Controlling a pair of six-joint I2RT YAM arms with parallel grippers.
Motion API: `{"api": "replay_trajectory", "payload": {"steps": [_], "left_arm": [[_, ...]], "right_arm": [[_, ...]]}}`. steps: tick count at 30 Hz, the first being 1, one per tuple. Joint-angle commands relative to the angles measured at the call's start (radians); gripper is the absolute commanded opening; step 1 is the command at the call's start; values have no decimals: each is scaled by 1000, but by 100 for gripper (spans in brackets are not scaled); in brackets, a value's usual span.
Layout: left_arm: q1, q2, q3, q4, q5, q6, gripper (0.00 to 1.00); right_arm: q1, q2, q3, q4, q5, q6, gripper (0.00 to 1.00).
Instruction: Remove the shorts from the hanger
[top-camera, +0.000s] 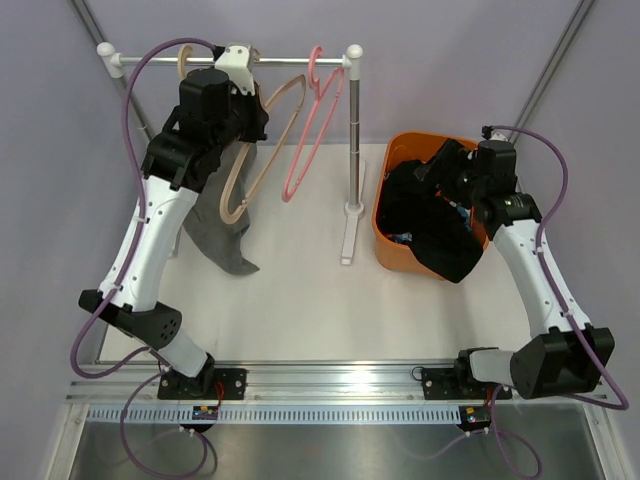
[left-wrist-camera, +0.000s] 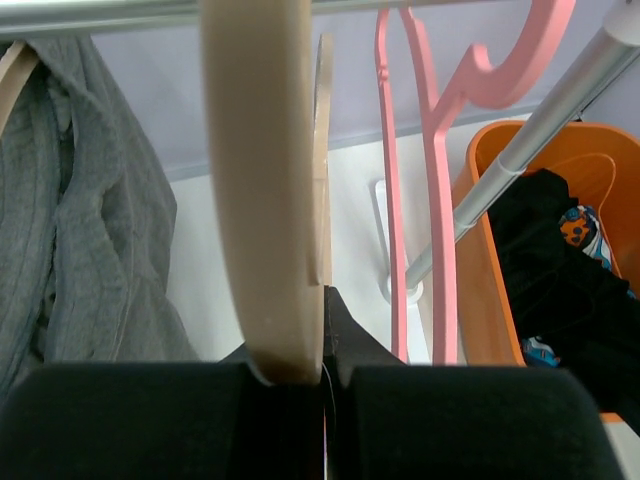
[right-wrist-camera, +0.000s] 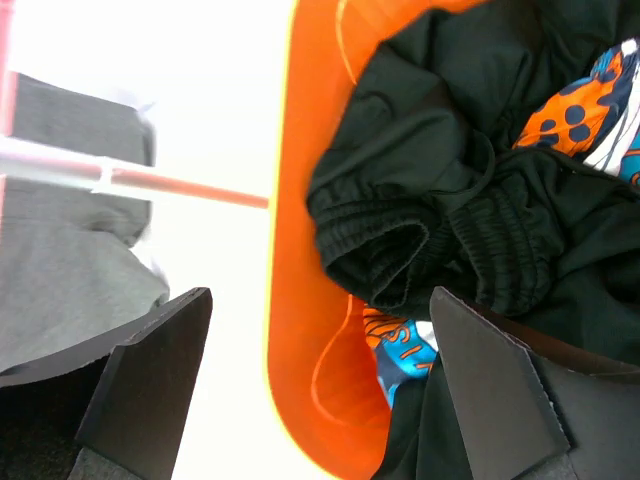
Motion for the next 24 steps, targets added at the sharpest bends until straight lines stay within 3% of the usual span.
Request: {"api": "replay_trajectory", "payload": {"steps": [1, 13, 24], "left_arm": [[9, 28, 80, 87, 25, 23, 0], [13, 187, 189, 135, -1, 23, 0], [22, 210, 109, 227, 5, 30, 0]], "right_arm": [[-6, -70, -10, -9, 0, -24, 100], [-6, -207, -76, -34, -22, -36, 99], [-6, -251, -102, -48, -34, -42, 100]]}}
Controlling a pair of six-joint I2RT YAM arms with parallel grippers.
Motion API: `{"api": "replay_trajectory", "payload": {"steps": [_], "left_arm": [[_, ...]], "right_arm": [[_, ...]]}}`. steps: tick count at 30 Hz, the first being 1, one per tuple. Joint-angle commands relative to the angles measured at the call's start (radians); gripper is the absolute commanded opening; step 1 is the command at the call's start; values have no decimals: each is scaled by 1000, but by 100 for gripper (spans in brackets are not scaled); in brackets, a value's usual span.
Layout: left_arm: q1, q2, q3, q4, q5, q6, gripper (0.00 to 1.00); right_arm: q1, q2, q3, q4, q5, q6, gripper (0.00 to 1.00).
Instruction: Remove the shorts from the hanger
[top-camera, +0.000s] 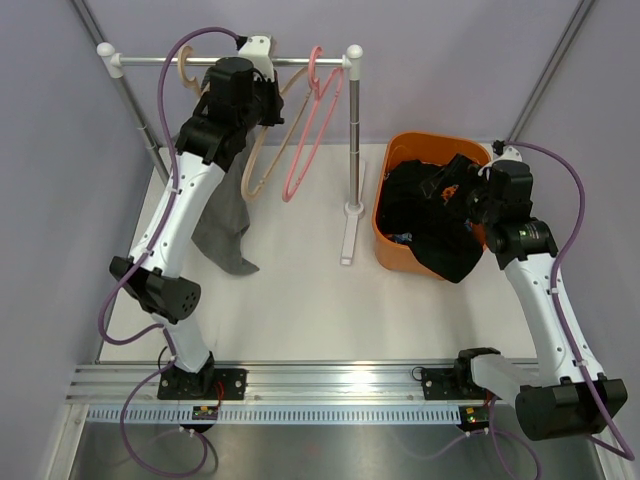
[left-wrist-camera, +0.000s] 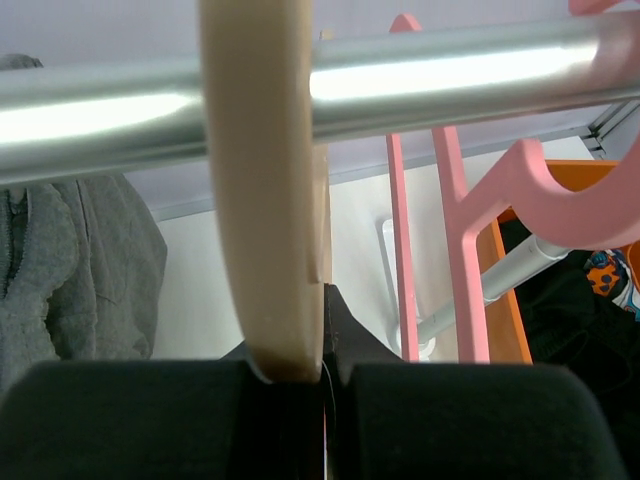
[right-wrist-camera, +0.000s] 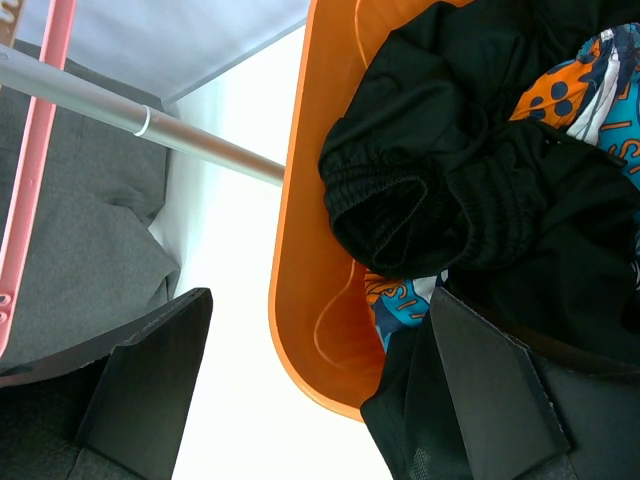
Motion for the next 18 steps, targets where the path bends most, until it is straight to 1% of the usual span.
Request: {"api": "replay_trajectory", "payload": {"steps": [1, 2, 3, 10, 14, 15, 18], "left_arm": [[8, 4, 0, 101, 13, 15, 0], [11, 6, -2, 99, 16, 15, 5], [11, 10, -3, 99, 17, 15, 6], [14, 10, -34, 124, 33, 9, 8], [14, 18, -37, 121, 42, 6, 15], [14, 18, -40, 122, 42, 6, 18], [14, 9, -60, 138, 53, 6, 20]], "right_arm": [[-6, -33, -7, 1, -26, -19, 99], [-6, -35, -9, -2, -26, -19, 99], [-6, -35, -12, -2, -26, -19, 99], [-6, -59, -21, -12, -29, -24, 99], [-6, -65, -21, -19, -26, -28, 100], [-6, -70, -23, -21, -26, -28, 99], [-6, -75, -27, -22, -29, -30, 99]]}}
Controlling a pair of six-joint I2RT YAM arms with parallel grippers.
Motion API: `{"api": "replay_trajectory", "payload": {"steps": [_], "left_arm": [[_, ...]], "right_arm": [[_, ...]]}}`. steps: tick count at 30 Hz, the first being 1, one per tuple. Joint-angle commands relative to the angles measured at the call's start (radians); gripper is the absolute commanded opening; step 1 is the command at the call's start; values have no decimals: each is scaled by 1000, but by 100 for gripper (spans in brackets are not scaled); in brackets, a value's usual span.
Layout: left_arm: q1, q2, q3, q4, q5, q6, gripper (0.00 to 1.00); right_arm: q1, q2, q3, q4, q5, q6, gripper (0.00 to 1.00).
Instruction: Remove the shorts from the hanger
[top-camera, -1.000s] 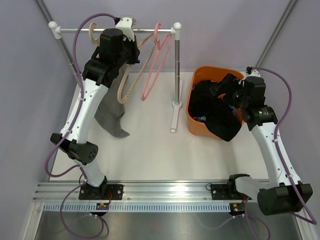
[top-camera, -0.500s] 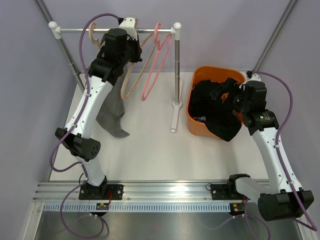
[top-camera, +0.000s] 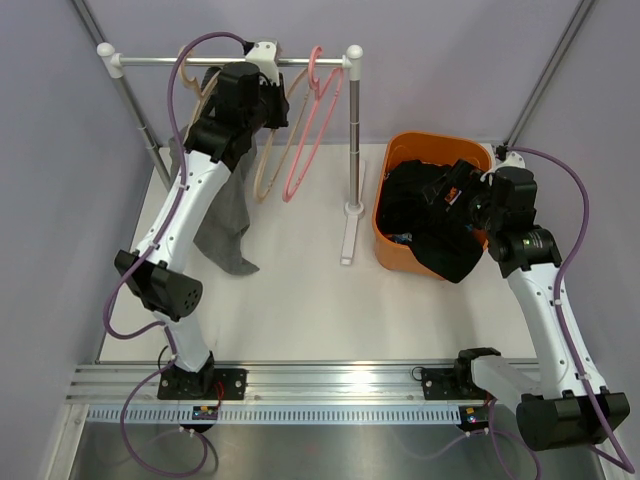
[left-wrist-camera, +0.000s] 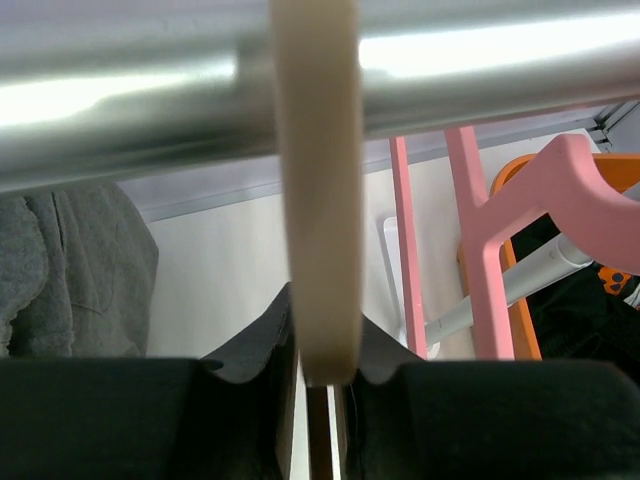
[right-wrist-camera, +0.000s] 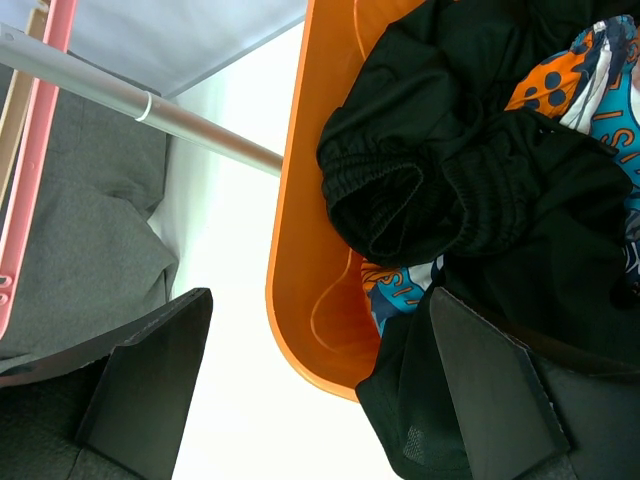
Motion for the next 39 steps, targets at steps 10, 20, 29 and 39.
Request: {"api": "replay_trajectory", "payload": {"steps": [10, 20, 29, 39], "left_arm": [[8, -137, -74, 109, 44, 38, 48], [8, -427, -341, 189, -51, 38, 55], [14, -460, -375, 169, -403, 49, 58], [84, -377, -338, 127, -378, 20, 63]], "right_arm": [[-8, -33, -4, -9, -18, -33, 99], [-6, -42, -9, -13, -12, -37, 100], [-6, -47, -10, -17, -24, -37, 100], [-5, -19, 4, -10, -38, -46, 100]]}}
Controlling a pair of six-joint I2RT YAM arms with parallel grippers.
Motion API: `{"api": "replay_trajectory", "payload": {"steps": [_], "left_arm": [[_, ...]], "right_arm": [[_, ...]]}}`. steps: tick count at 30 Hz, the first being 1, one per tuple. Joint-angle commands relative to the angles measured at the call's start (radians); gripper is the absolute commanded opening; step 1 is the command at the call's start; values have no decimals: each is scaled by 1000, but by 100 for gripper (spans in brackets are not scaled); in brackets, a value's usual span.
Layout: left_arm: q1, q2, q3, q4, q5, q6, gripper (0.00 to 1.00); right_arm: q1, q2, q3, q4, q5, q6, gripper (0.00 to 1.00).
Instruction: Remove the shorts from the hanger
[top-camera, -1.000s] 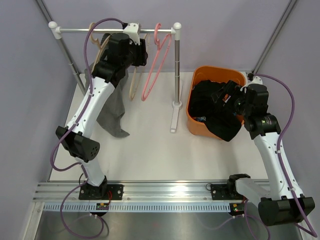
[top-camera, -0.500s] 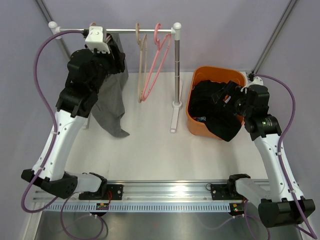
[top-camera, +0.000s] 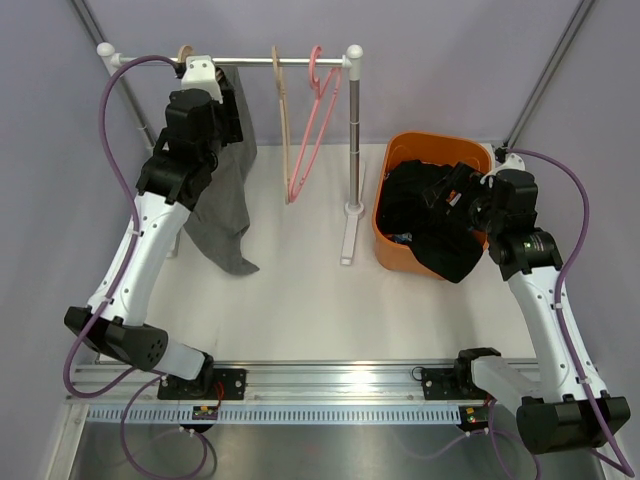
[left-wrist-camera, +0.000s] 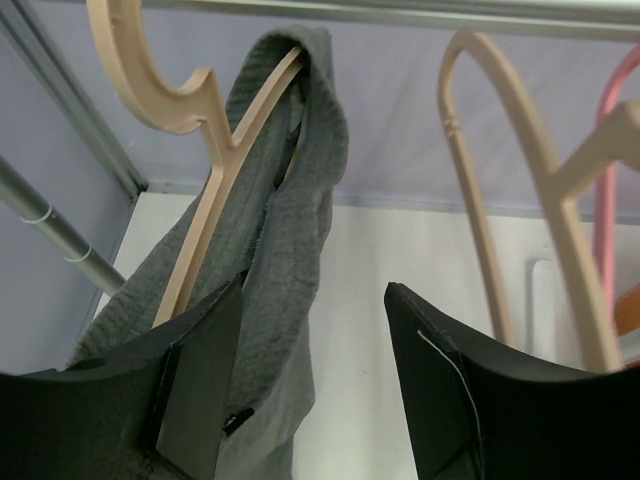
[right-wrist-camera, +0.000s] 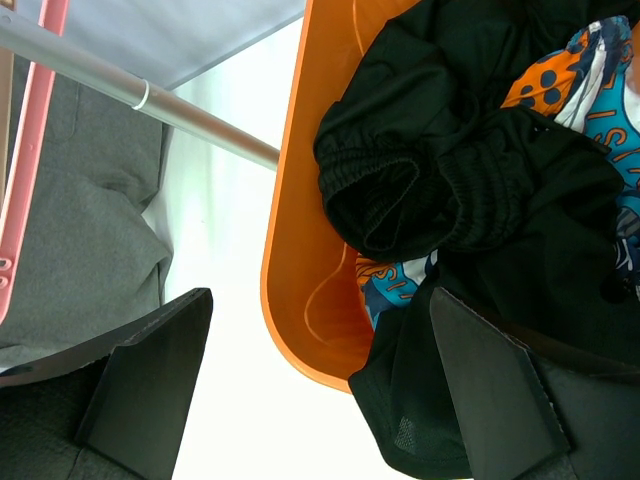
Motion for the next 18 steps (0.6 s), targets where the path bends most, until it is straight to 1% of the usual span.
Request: {"api": "replay_trajectory", "payload": {"steps": [1, 7, 10, 15, 18], "left_arm": [[34, 0, 44, 29, -21, -16, 63], [51, -3, 22, 56, 9, -2, 63], [53, -12, -2, 83, -14, 15, 65], [82, 26, 19, 81, -20, 18, 65], [86, 37, -5, 128, -50, 30, 66]], "right_arm": [[-5, 7, 13, 0, -39, -21, 99], [-5, 4, -7, 16, -41, -18, 100], [-5, 5, -12, 22, -45, -17, 99], [-5, 5, -16, 28, -51, -15, 99], [-5, 5, -18, 28, -53, -20, 100]]}}
